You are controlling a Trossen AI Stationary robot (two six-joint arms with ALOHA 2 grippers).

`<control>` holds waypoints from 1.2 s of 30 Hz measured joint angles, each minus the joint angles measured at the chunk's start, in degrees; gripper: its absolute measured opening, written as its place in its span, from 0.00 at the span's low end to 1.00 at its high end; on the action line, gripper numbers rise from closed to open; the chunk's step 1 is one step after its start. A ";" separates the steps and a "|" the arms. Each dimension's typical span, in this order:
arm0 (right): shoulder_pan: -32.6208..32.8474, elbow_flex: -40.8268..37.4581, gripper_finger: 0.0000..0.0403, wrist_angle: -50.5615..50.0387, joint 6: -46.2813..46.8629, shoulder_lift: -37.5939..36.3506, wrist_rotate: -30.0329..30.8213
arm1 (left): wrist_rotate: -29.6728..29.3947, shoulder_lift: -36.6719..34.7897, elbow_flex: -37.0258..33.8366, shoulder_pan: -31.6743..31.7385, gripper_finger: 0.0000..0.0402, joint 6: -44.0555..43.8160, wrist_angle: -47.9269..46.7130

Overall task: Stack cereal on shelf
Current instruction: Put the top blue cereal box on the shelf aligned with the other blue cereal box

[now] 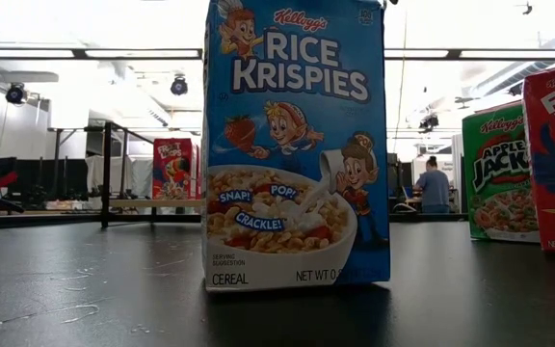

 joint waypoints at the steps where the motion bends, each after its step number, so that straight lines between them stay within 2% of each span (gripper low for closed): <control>1: 0.00 0.00 0.02 0.02 0.00 0.00 0.00 | 0.00 0.11 0.00 -0.08 0.63 0.02 -0.42; 15: 0.00 0.00 0.02 -0.01 1.09 0.02 -0.15 | 0.00 4.22 0.00 -2.23 0.58 -0.87 -4.21; 21: 0.00 0.00 0.02 -0.02 0.81 0.02 -0.13 | -3.01 5.76 -0.01 -2.21 0.50 -1.33 -3.91; 29: 0.02 0.00 0.02 -0.02 1.44 0.02 -0.13 | -3.23 6.67 0.00 -2.21 0.38 -1.33 -3.80; 36: 0.02 0.00 0.02 -0.04 1.70 0.02 -0.08 | -4.85 6.77 1.90 -2.19 0.35 -1.32 -4.20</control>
